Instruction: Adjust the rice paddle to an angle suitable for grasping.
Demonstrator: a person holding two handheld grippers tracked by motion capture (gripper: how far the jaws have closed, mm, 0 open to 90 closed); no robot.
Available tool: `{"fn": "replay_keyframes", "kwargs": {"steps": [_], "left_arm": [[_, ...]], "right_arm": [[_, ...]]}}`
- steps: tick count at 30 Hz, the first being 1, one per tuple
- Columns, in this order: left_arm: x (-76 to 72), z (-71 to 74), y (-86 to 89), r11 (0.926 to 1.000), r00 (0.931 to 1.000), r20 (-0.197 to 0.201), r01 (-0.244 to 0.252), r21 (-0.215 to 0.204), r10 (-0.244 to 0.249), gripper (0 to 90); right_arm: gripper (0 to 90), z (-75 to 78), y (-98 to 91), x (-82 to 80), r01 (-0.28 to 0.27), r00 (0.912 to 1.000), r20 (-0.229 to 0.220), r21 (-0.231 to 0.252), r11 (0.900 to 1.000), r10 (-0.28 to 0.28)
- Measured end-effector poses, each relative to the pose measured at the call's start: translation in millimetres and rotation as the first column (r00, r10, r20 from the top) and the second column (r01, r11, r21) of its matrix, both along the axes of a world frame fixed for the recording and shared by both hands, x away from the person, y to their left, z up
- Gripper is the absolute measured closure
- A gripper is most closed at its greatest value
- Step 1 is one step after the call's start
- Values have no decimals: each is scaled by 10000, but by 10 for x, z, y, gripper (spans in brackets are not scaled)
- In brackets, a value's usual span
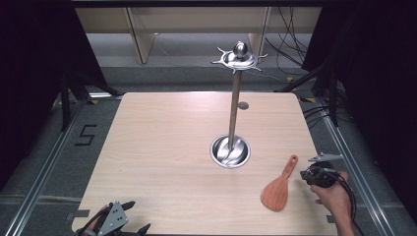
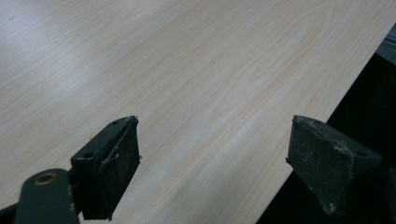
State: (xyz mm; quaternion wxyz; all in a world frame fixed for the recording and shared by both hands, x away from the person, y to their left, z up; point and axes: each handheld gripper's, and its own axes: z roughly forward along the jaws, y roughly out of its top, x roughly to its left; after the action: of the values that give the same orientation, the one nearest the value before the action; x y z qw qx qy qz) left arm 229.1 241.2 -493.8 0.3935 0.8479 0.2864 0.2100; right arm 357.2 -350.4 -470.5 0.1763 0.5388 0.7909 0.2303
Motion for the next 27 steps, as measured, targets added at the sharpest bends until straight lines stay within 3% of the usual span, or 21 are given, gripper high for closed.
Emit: {"fn": "replay_keyframes", "kwargs": {"steps": [2, 3, 6, 10, 13, 14, 15, 17, 18, 19, 20, 27], "left_arm": [[-19, -4, -6, 9997, 9994, -299, -164, -179, 158, 161], [-7, 10, 13, 10000, 9999, -145, -26, 82, 27, 161], [-8, -2, 1, 9996, 9998, -108, -162, -210, 160, 161], [-18, 0, -1, 9996, 9992, -335, -217, -187, 210, 161], [-17, -3, -3, 9996, 9993, -288, -228, -178, 223, 161], [-16, -4, -3, 9996, 9994, -294, -212, -173, 207, 161], [-12, 2, 4, 9999, 9995, -287, -127, -113, 124, 161], [-10, 0, 4, 9999, 9995, -275, -129, -109, 126, 161], [-8, -8, 0, 9998, 9998, -151, -139, -122, 137, 161], [-3, -3, 6, 9999, 9999, -91, -108, 26, 108, 161], [-1, -3, 7, 9999, 9999, -84, -95, 54, 95, 161], [-2, -3, 7, 9999, 9999, -83, -119, 42, 119, 161]], "right_arm": [[900, -26, 0, 41, 62, 10000, -18, 35, 10000, -62], [900, -36, -4, 53, -8, 10000, 24, 81, 10000, 8], [900, -52, 13, 94, 51, 10000, 60, 134, 9999, -52], [900, -78, 41, 160, 78, 10000, 4, 75, 9999, -78], [900, -101, 57, 206, 113, 9999, -59, 101, 9999, -112], [900, -118, 47, 236, -97, 9999, 59, 45, 9999, 97], [900, -110, 65, 239, 159, 9999, -36, 184, 9997, -158], [900, -130, 57, 279, 45, 10000, 55, 119, 9999, -45], [900, -127, 76, 288, 198, 9997, -124, 269, 9994, -194], [900, -147, 64, 308, 18, 10000, 49, 49, 10000, -18], [900, -142, 87, 314, 214, 9998, -44, 157, 9996, -214], [900, -182, 142, 383, 204, 9997, -142, 207, 9996, -201]]}}
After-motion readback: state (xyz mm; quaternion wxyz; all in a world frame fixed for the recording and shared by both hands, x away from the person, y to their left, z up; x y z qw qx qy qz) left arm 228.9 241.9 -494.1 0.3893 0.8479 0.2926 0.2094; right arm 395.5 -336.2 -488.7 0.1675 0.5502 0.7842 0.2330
